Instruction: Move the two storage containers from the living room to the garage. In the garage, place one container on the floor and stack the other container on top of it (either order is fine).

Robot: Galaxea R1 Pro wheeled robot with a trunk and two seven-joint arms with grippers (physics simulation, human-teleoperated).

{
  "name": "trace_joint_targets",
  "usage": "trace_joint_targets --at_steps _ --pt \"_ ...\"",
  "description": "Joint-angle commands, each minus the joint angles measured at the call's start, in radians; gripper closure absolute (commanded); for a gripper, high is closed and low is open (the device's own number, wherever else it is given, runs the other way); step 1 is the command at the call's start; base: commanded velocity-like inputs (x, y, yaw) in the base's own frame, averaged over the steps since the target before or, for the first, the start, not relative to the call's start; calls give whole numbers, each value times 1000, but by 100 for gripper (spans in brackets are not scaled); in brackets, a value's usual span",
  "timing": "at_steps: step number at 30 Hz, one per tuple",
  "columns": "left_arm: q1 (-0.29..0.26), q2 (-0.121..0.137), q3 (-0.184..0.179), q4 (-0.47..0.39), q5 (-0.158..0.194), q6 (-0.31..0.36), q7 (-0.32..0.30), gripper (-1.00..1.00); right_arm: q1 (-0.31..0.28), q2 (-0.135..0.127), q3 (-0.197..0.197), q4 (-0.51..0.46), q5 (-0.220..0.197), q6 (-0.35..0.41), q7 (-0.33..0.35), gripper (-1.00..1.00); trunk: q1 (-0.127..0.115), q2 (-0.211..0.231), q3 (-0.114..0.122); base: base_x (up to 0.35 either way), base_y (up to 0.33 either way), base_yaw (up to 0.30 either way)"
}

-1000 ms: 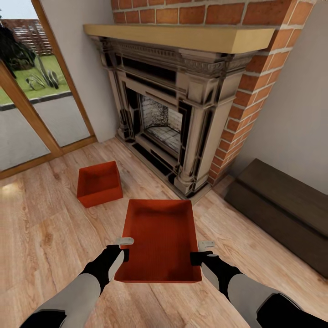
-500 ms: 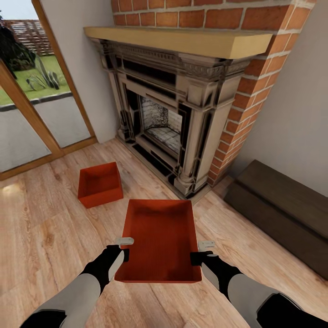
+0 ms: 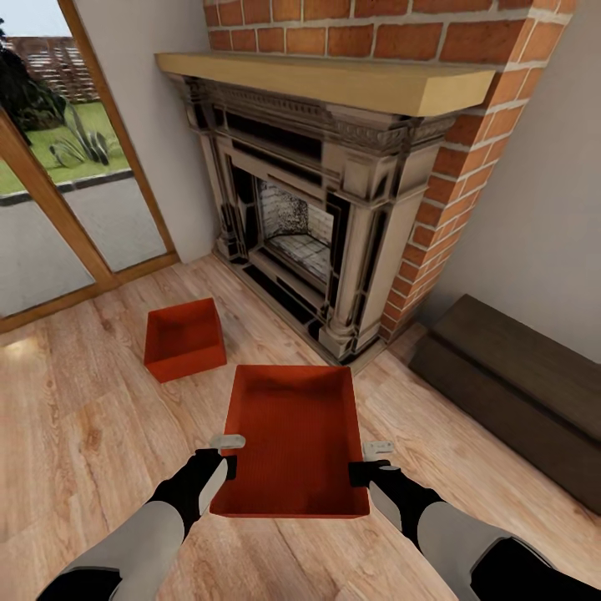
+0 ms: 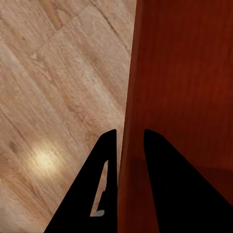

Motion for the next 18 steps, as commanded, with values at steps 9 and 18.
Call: trace_joint_targets --at_steps 9,18 --pt "0 1 -4 1 5 8 11 100 -1 -4 -1 -4 17 5 -17 100 -34 63 27 0 0 0" --pt "0 1 -4 1 5 8 11 100 -1 -4 -1 -3 17 12 -18 100 -69 126 56 0 0 0"
